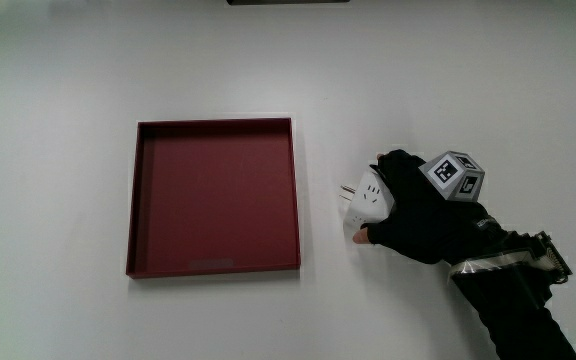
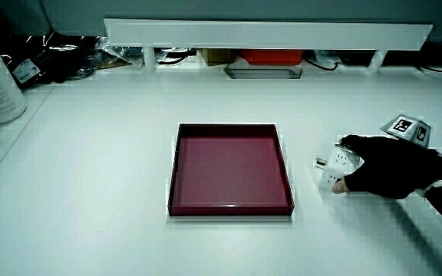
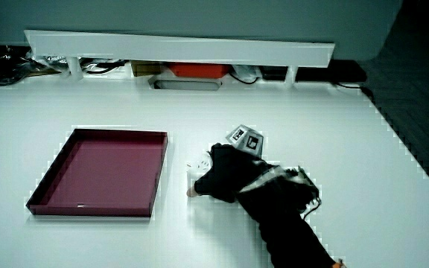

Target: Pick socket

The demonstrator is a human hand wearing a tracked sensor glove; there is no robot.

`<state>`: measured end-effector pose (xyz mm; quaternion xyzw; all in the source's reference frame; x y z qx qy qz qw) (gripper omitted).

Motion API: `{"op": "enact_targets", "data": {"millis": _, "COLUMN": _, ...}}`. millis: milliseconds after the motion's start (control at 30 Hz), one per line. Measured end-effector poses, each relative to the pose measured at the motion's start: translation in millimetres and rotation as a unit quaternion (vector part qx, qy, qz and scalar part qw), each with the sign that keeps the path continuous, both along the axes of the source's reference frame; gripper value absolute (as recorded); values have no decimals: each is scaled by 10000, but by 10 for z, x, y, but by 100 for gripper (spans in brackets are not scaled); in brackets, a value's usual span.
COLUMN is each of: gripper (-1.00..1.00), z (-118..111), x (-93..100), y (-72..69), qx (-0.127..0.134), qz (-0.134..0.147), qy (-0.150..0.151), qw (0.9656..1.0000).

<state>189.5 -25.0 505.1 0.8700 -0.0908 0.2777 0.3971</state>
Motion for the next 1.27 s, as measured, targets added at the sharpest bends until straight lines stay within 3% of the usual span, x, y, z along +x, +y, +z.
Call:
{"op": "enact_targets", "data": {"millis": 200, "gripper": 55, "z": 22, "x": 16, "y": 1, "qx": 148, "qz": 125, "qy": 7, "qw": 9998}}
{"op": "enact_targets", "data": {"millis": 333, "gripper": 73, "z": 50, "x": 33, "y": -1, "qx": 98, "qz": 201, "qy": -111, "qw": 9997}}
{"op": "enact_targets", "data": {"millis": 533, "gripper": 100, "z": 9, "x": 25, "y": 5, "qx": 285, "qz": 286, "qy": -131, "qw": 9991}}
{"op": "enact_targets", "data": {"millis": 767, "gripper": 100, "z": 3, "x": 9, "y": 17, "qx": 321, "qz": 258, "qy": -237, "qw": 9989}}
{"op": "enact_targets", "data": {"millis": 1033, "gripper": 100, "z": -253, "x": -141, "y": -31, "qx": 635, "qz": 107, "qy": -507, "qw": 9966}}
{"op": "enact_targets", "data": {"millis": 1067, "gripper": 100, "z": -260, "x": -177, "y": -25, "qx": -26, "qz": 208, "qy": -788, "qw": 9967}}
{"op": "enact_targets", "data": {"millis": 1133, "gripper": 100, "z": -314, "x": -246, "y": -39, "qx": 90, "qz": 127, "qy": -941, "qw": 9954}}
{"op": "enact_targets", "data": {"millis": 1167, "gripper": 100, "z": -419, "x": -290, "y": -54, "qx": 785, "qz": -20, "qy": -686, "qw": 9945}}
{"op": "enact_targets", "data": {"millis": 1200, "gripper": 100, "z": -370, "x": -310, "y": -46, "qx": 234, "qz": -4, "qy": -1044, "qw": 9943}}
{"op": "enact_targets", "data": {"millis": 1233, "gripper": 100, "z": -399, "x": -345, "y": -41, "qx": 48, "qz": 106, "qy": -1115, "qw": 9937}}
{"op": "enact_targets", "data": {"millis": 1267, "gripper": 100, "z": -418, "x": -386, "y": -44, "qx": 20, "qz": 120, "qy": -1223, "qw": 9924}}
